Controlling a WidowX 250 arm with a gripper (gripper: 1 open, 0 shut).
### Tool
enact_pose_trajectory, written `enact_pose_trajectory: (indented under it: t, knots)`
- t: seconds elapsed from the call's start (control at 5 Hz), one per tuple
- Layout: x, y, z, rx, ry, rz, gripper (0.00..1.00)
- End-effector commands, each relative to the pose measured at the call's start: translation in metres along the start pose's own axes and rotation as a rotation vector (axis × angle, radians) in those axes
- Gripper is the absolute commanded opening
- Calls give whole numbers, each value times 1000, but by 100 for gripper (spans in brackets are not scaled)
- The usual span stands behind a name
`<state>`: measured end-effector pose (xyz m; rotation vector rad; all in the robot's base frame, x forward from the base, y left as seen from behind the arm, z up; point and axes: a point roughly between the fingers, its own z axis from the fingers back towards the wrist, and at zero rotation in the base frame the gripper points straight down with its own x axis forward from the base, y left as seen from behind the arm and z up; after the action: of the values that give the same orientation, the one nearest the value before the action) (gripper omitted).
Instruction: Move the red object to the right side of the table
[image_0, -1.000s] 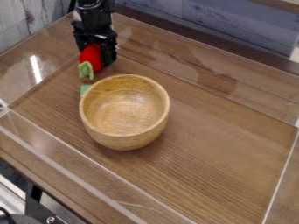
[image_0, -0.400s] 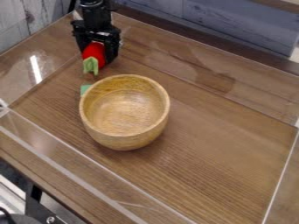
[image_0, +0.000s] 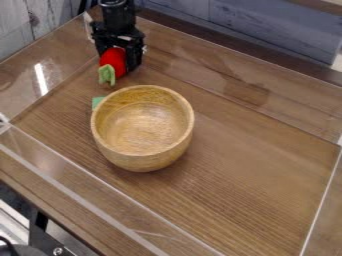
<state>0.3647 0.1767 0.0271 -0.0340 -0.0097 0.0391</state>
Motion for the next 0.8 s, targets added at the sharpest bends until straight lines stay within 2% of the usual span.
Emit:
enact_pose_trajectory:
  t: [0.0, 0.4, 0.6]
  knots:
    - [1, 1, 27, 26, -52, -26, 100]
    - [-7, 6, 35, 30, -46, 91, 100]
    - [-10, 5, 46, 30, -41, 91, 0]
